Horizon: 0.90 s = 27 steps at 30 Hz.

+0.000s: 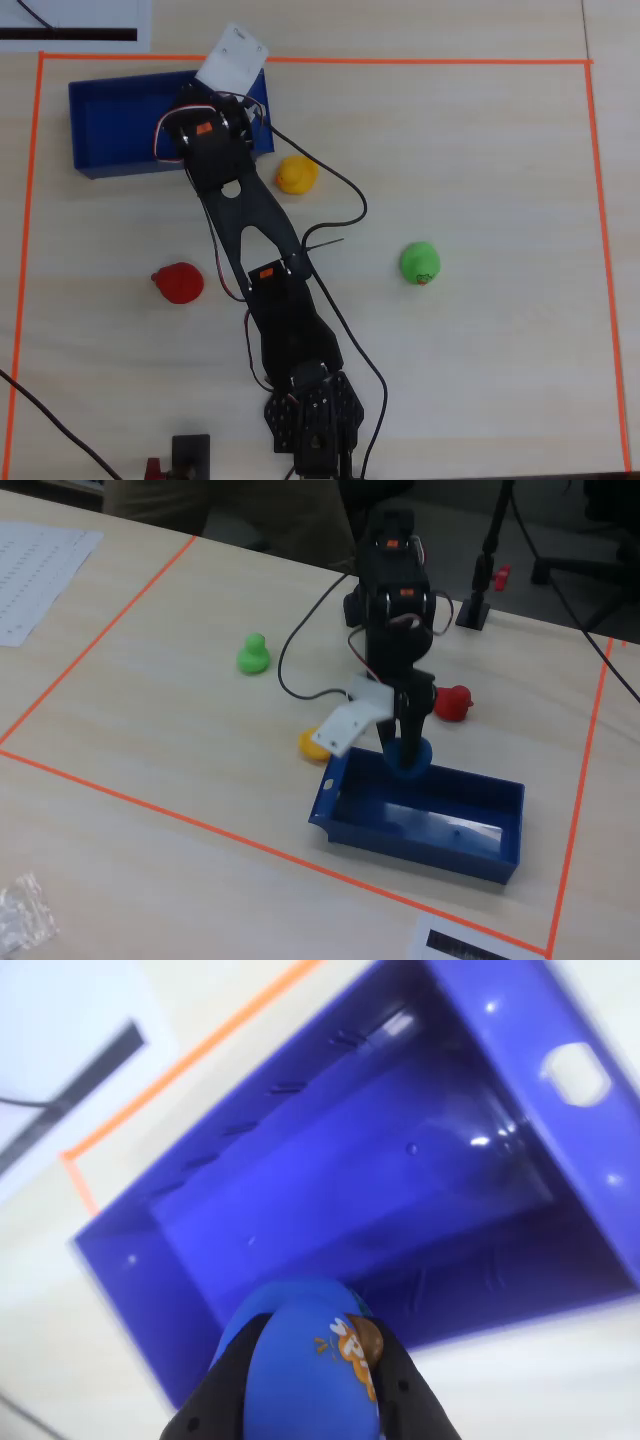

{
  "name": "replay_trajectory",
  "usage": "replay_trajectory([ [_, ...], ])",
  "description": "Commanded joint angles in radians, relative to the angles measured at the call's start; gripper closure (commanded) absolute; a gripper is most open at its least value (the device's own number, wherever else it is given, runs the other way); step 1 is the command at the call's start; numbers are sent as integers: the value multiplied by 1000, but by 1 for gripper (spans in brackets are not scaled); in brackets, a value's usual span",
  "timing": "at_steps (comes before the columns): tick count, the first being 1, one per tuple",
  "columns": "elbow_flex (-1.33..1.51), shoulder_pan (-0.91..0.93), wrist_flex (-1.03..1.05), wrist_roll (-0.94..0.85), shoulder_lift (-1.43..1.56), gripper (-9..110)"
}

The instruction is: Grasp blue duck and put it into box.

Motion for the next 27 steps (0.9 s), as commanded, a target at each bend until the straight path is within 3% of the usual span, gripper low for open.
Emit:
replay_trajectory([
  [1, -66, -35, -58, 9, -37, 98],
  [8, -249, -40, 17, 6, -161, 70],
  [10, -273, -31, 44, 0, -147, 70],
  [14, -204, -5, 101, -18, 12, 92],
  [16, -29, 11, 80, -61, 175, 101],
  [22, 960, 51, -281, -253, 908, 101],
  [27, 1514, 118, -396, -434, 1370, 101],
])
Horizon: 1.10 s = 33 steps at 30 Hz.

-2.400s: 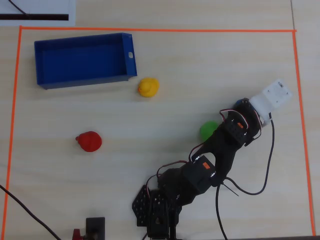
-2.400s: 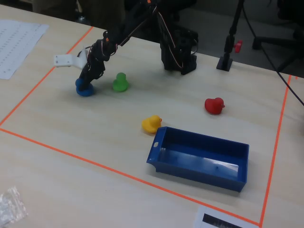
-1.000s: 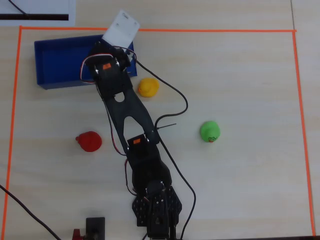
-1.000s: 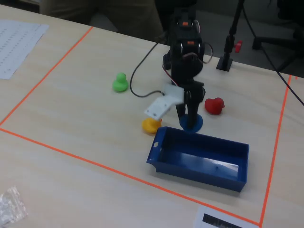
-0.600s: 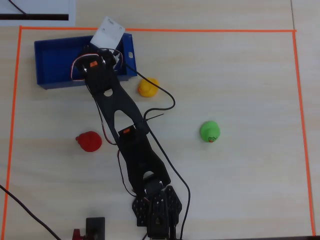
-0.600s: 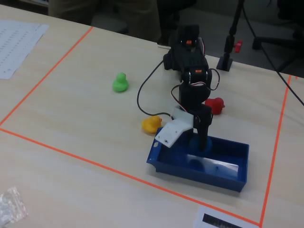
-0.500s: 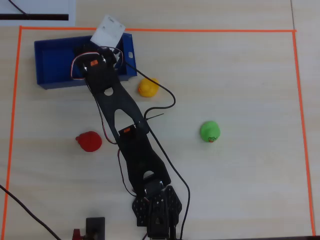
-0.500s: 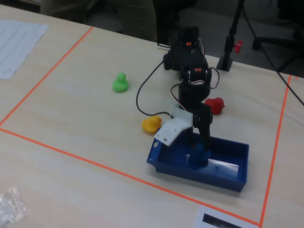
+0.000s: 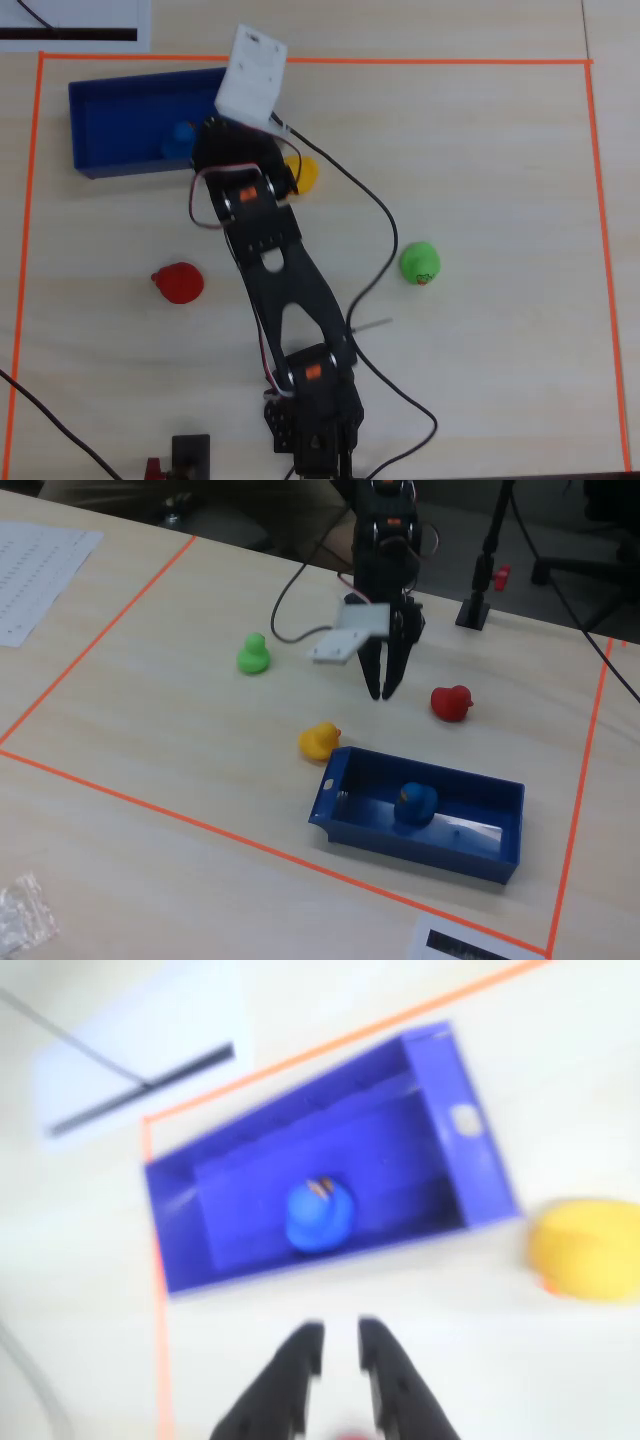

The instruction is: Grasp blue duck and put it into box.

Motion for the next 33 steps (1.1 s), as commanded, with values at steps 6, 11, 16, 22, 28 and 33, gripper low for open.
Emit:
replay_trajectory([
  [6, 1006, 176, -117, -284, 839, 101],
  [11, 1220, 227, -86, -377, 1049, 101],
  [16, 1350, 256, 31, -434, 1239, 101],
  [22, 1394, 276, 242, -439, 1397, 101],
  [28, 1396, 278, 400, -440, 1401, 101],
  [33, 1396, 282, 403, -442, 1401, 101],
])
